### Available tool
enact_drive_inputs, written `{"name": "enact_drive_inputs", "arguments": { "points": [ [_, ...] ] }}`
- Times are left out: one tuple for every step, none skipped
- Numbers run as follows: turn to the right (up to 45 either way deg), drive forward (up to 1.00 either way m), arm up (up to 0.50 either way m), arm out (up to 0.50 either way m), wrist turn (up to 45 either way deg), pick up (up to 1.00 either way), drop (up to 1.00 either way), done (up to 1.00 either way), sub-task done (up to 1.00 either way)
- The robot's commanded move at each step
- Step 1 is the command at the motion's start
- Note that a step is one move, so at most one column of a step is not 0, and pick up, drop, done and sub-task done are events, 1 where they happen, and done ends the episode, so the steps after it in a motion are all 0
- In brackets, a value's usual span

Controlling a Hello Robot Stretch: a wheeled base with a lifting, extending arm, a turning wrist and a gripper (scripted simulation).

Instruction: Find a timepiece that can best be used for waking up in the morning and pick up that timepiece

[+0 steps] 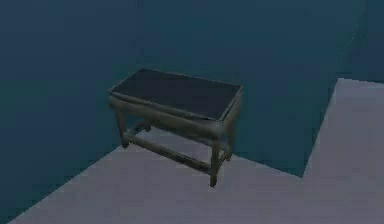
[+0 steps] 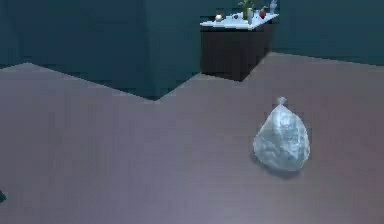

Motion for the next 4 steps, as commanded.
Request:
{"name": "enact_drive_inputs", "arguments": {
  "points": [
    [45.0, 0.0, 0.0, 0.0, 0.0, 0.0, 0.0, 0.0, 0.0],
    [18.0, 0.0, 0.0, 0.0, 0.0, 0.0, 0.0, 0.0, 0.0],
    [0.0, 1.0, 0.0, 0.0, 0.0, 0.0, 0.0, 0.0, 0.0],
    [3.0, 0.0, 0.0, 0.0, 0.0, 0.0, 0.0, 0.0, 0.0]
  ]
}}
